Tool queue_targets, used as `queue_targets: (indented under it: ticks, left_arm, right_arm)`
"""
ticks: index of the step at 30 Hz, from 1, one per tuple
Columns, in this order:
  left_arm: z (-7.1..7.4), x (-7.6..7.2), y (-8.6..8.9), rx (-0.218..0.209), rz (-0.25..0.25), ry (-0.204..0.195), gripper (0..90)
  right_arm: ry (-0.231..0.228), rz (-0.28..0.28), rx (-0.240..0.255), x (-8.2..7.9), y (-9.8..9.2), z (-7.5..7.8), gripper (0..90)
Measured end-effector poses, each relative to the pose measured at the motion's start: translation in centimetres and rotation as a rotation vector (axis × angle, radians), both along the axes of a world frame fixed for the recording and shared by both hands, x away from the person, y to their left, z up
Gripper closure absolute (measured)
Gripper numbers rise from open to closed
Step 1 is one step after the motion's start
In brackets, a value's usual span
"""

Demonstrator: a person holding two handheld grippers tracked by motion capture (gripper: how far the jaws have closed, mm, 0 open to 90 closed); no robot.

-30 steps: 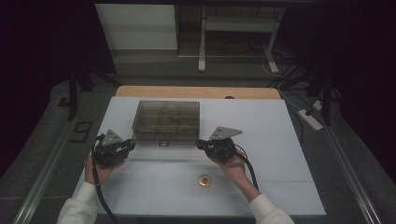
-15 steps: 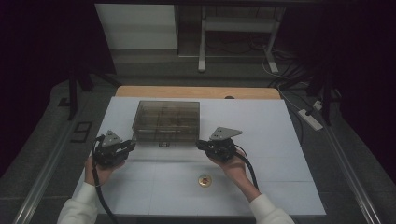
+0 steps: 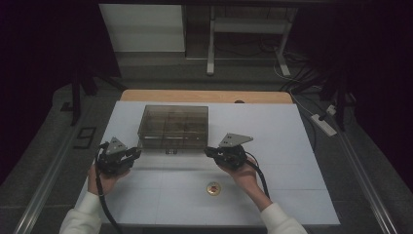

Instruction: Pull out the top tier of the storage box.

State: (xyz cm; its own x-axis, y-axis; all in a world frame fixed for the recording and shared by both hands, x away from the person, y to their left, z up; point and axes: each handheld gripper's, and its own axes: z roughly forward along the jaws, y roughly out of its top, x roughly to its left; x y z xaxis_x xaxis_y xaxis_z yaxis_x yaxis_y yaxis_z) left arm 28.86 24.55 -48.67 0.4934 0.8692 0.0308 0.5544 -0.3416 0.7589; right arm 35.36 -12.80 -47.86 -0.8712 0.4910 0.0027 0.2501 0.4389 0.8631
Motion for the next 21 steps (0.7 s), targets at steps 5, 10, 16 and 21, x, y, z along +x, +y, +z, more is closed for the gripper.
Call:
queue_targets:
  ticks: [5, 10, 16, 21]
  left_arm:
    - [0.0, -0.11, -0.02, 0.002, -0.002, 0.0, 74.5]
    - [-0.02, -0.21, -0.02, 0.001, -0.002, 0.0, 74.5]
    - [-0.03, -0.37, -0.05, 0.004, 0.002, -0.001, 74.5]
    - [-0.07, -0.55, 0.01, 0.001, -0.004, 0.0, 74.7]
  right_arm:
    - [-0.002, 0.0, 0.002, -0.08, -0.04, -0.02, 82.3]
    - [-0.001, 0.003, 0.001, -0.17, -0.07, 0.0, 82.3]
    - [-0.003, 0.003, -0.001, -0.31, -0.04, 0.04, 82.2]
    - [-0.004, 0.014, -0.006, -0.46, -0.05, 0.13, 82.7]
